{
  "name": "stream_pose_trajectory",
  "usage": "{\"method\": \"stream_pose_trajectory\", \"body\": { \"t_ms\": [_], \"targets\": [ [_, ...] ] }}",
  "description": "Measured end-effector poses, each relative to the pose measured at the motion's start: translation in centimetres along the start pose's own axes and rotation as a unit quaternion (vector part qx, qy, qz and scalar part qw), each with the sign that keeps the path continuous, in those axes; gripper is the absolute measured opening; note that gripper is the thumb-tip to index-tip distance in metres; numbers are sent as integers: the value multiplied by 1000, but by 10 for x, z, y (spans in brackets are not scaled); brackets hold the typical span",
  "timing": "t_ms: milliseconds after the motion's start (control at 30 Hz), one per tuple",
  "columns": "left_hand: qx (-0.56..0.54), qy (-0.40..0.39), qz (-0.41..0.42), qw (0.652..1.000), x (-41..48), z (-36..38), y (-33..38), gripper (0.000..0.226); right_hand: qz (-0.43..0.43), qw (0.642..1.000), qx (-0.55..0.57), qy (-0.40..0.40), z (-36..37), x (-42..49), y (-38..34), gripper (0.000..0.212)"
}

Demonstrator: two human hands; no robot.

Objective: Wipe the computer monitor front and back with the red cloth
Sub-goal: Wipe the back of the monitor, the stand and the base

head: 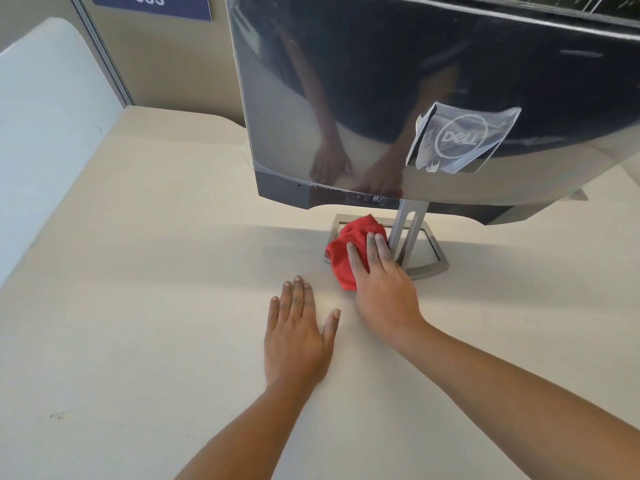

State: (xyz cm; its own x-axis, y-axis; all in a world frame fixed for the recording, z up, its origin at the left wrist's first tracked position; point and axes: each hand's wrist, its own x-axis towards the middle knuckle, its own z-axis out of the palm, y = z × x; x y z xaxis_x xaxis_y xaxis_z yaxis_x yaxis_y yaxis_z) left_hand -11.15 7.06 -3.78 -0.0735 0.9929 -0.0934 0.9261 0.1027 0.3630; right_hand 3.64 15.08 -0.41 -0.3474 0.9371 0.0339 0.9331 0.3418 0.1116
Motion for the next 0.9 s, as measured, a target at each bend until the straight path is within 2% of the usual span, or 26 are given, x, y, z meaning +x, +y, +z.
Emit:
{"method": "stream_pose_trajectory", "body": {
  "t_ms": [133,300,433,567,667,733,800,900],
  "targets": [
    [-3,2,-1,1000,1,2,-1,83,1,999,-19,-32,8,-2,-12,61],
    [-1,-2,-3,1000,1,4,-2,79,18,997,79,-10,-1,11,-19,47],
    [3,-9,-5,1000,2,2,0,84,-24,992,127,-4,-4,22,-31,42],
    [-5,-13,-4,1000,2,1,0,85,-26,988,149,-36,-3,44,-24,52],
    [-12,-14,-5,1000,2,2,0,84,45,986,150,-49,-7,72,-15,64],
    [-15,-15,-5,1000,2,1,0,84,72,986,142,-57,-8,85,-19,65],
    [-12,-22,-6,1000,2,1,0,86,60,986,138,-70,-7,88,-23,60],
    [-9,-20,-2,1000,1,-1,0,92,-5,988,121,-97,-7,77,-22,57]
  ]
}}
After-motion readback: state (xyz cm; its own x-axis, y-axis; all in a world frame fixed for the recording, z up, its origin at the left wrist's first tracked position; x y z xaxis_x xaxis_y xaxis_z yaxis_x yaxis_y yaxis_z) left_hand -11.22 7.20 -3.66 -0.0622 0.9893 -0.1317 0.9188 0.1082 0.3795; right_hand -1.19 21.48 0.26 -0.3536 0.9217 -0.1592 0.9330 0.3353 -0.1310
